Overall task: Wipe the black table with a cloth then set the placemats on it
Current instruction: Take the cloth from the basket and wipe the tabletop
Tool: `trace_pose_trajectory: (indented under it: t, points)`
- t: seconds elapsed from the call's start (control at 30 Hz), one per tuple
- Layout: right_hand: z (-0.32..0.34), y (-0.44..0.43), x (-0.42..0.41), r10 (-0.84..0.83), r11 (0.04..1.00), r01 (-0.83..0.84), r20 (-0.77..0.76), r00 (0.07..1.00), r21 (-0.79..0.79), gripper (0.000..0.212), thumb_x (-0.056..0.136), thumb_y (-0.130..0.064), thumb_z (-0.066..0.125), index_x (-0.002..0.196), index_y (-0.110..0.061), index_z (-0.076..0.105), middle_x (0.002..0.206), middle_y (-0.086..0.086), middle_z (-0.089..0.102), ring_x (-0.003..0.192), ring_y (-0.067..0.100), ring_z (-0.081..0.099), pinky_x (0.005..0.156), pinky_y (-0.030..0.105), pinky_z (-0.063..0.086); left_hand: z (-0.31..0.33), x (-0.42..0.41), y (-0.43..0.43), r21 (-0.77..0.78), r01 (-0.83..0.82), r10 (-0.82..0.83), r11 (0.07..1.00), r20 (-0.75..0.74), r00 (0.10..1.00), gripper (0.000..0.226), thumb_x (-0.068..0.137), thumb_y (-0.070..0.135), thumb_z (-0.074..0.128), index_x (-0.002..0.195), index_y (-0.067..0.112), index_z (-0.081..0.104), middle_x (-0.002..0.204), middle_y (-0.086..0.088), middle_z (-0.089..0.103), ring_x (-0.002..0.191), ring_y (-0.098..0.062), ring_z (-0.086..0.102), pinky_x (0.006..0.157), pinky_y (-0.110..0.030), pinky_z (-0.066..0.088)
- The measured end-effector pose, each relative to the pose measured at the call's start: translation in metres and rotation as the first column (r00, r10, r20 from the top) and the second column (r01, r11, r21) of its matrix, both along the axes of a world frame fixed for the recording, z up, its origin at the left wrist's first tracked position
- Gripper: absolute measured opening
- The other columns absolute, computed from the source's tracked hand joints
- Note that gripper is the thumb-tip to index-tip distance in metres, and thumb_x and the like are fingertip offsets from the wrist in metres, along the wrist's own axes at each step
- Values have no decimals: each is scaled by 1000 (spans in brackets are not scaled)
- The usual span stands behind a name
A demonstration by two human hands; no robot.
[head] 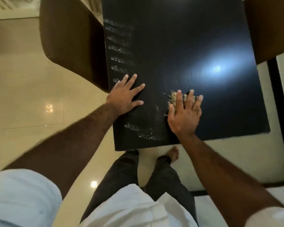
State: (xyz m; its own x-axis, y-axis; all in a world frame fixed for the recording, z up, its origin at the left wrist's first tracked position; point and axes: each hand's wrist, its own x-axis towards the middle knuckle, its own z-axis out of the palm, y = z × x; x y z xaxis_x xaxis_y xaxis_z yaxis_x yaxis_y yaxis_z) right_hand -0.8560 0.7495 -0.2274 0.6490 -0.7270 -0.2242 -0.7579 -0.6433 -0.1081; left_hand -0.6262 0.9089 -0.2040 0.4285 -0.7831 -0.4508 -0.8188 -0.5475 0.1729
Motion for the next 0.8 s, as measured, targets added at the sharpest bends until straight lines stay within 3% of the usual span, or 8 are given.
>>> trace_pose_trajectory:
  t: [0.1, 0.27, 0.5, 0.6, 0.8]
  points:
    - [0, 73, 1, 130, 990, -131, 30, 991, 55, 75, 110, -64, 35, 177, -38, 11, 186, 10, -4, 169, 47, -6, 129, 67, 24, -2, 7, -3, -16, 29, -29, 999, -2, 1000, 82, 106, 76, 39, 174, 46, 8, 185, -3, -14, 170, -38, -9, 136, -59, 7]
    - [1, 144, -47, 183, 973, -186, 34, 982, 136, 79, 110, -65, 39, 176, -42, 3, 186, 4, -12, 170, 40, -12, 131, 65, 23, -17, -7, 9, -43, 118, -116, 992, 50, 992, 76, 109, 75, 16, 173, 45, -11, 182, -1, -26, 168, -36, -22, 135, -63, -3]
    - [-1, 55, -45, -240, 970, 240, 12, 971, 37, 75, 109, -64, 31, 176, -38, 9, 185, 12, -3, 168, 49, -2, 127, 70, 29, -26, -4, 18, -107, 202, -193, 973, 90, 977, 78, 107, 79, 9, 173, 45, -12, 182, 2, -25, 168, -33, -21, 134, -67, -3]
    - [-7, 50, -6, -307, 952, 307, 28, 951, -7, 76, 108, -65, 32, 176, -37, 14, 185, 15, 3, 168, 51, 2, 127, 70, 29, -26, -6, 18, -117, 191, -183, 974, 79, 980, 75, 109, 76, 12, 173, 45, -10, 183, 2, -22, 169, -33, -20, 134, -66, -4]
    - [-11, 164, 38, -65, 998, 63, 111, 992, 26, 77, 110, -65, 34, 177, -34, 15, 185, 15, 2, 169, 49, 0, 129, 66, 22, -20, -2, 19, -109, 192, -191, 975, 16, 981, 62, 117, 53, 19, 175, 44, -4, 184, 6, -19, 169, -30, -20, 134, -61, -10]
